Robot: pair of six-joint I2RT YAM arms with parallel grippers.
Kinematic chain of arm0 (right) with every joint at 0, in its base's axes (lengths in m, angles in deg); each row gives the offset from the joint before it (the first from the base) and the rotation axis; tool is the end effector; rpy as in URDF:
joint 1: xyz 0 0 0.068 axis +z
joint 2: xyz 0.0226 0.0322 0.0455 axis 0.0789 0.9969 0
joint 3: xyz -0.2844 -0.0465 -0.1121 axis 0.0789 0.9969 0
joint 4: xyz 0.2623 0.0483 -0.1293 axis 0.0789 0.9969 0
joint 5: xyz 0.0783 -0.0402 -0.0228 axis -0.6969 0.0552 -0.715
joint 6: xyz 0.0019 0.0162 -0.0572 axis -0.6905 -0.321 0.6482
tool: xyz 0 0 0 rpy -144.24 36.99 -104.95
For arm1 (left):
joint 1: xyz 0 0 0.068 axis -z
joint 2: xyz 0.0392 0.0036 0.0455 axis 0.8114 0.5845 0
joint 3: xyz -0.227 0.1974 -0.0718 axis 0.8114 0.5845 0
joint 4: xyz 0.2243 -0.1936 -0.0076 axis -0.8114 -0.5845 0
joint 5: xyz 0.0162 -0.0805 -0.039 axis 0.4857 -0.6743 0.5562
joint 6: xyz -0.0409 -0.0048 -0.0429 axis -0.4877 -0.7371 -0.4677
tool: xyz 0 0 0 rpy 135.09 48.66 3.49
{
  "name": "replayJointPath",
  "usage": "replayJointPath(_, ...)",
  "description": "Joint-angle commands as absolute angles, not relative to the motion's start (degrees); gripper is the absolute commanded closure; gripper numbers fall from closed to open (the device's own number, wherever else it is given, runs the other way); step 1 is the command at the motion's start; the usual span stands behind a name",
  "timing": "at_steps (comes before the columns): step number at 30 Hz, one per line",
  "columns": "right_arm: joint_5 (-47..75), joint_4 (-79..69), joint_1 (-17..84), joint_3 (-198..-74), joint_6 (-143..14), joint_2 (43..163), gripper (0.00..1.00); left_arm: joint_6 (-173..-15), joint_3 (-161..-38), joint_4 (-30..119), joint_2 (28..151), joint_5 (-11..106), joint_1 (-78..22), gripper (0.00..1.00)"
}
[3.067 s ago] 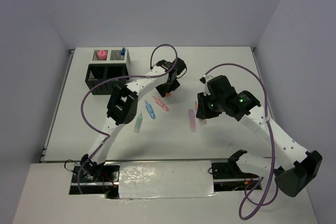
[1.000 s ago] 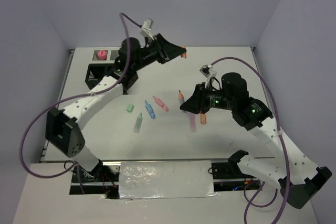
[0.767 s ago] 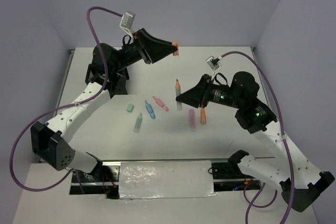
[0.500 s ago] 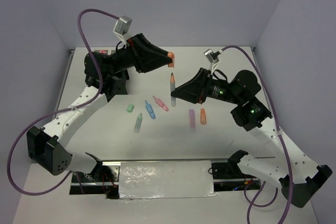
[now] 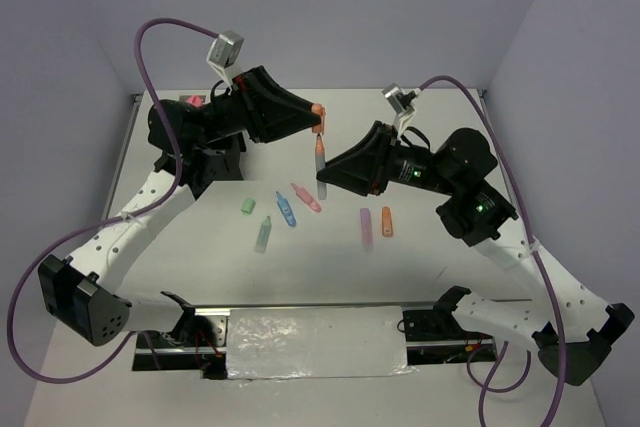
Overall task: Sort the stationery into containers
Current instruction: Close the pen cap on the pen.
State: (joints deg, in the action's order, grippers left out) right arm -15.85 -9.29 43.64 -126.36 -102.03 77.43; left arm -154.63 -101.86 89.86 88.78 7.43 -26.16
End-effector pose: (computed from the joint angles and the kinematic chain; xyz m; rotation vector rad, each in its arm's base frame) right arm 0.1552 0.1606 0.4976 -0.5743 1.4858 1.6114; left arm 0.2450 -0.1675 0.5375 0.5686 1.1319 -1.8613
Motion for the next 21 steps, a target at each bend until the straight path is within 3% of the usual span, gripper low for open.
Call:
replayJointPath(1,-13.9,-9.0,44.2,-129.6,-99.2,77.9,0.86,-152.1,-102.6,87.9,88.0,8.4,-26.6,1.0)
replayJointPath(21,-11.4,-9.5,44.1,-133.7,-95.9,80.7,0.87,-152.7,-101.5,87.8,89.0,7.9,-26.8,1.0)
